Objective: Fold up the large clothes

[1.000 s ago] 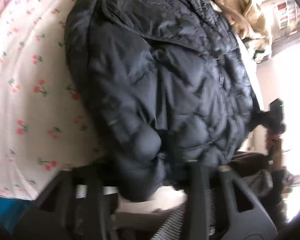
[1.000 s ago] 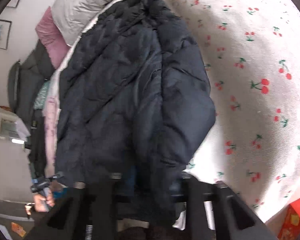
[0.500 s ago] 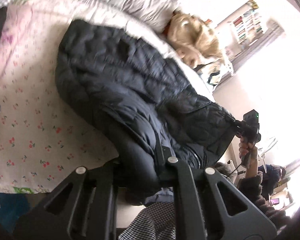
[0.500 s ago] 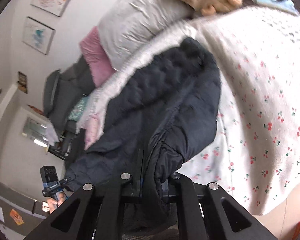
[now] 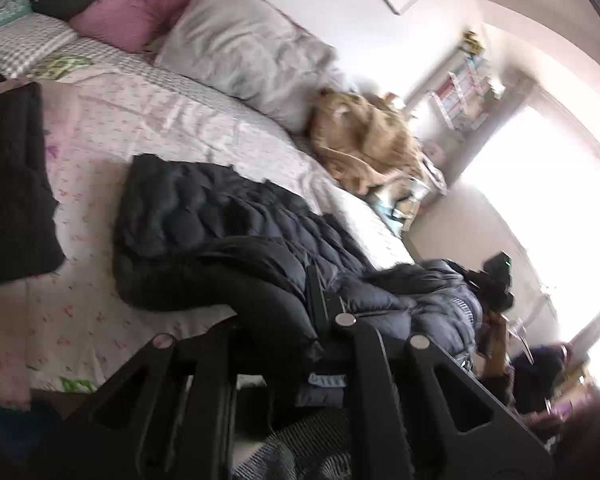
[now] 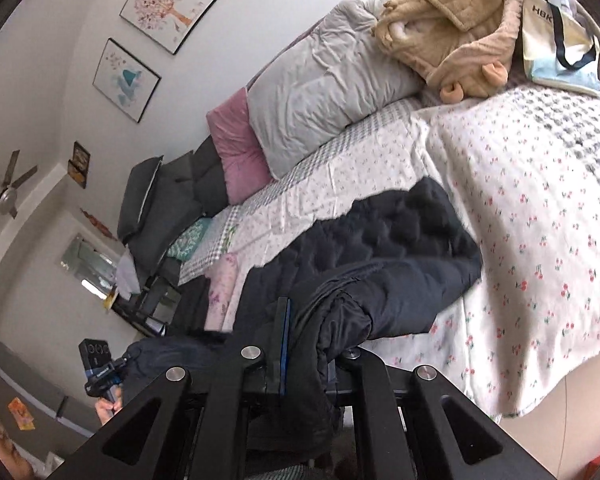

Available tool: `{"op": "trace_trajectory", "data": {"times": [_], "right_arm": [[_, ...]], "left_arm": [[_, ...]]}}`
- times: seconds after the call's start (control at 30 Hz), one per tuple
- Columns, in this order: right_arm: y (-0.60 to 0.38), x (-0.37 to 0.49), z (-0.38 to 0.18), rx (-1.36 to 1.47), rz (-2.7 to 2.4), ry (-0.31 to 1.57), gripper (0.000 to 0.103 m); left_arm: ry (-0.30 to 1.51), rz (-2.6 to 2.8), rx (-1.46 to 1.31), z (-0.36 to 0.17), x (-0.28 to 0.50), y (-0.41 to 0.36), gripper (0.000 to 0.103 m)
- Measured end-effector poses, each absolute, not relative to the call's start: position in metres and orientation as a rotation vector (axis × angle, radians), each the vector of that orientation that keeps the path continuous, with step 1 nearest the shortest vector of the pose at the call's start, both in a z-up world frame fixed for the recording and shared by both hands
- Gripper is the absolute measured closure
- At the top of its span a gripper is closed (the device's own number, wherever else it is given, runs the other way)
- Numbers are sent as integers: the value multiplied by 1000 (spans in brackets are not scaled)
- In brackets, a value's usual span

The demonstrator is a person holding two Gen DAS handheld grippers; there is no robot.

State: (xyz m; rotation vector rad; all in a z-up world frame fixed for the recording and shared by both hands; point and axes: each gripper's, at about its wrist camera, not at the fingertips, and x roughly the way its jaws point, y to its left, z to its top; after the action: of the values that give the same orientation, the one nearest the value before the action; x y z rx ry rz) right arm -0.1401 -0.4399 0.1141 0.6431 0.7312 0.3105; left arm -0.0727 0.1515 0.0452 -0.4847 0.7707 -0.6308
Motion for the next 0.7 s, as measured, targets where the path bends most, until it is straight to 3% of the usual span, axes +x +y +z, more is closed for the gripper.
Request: {"op": "trace_trajectory", "data": {"times": [0.17, 0.43, 0.7], "right_arm": [[-440, -77, 98, 647, 200, 737, 94], [-446, 40, 25, 742, -8, 800, 94], [-447, 83, -54, 716, -112, 927, 89]], "left_arm": [[796, -524, -476, 31, -9, 141, 89], [889, -336, -406, -18, 87, 119, 87], [976, -292, -432, -98, 133, 119, 75]]}}
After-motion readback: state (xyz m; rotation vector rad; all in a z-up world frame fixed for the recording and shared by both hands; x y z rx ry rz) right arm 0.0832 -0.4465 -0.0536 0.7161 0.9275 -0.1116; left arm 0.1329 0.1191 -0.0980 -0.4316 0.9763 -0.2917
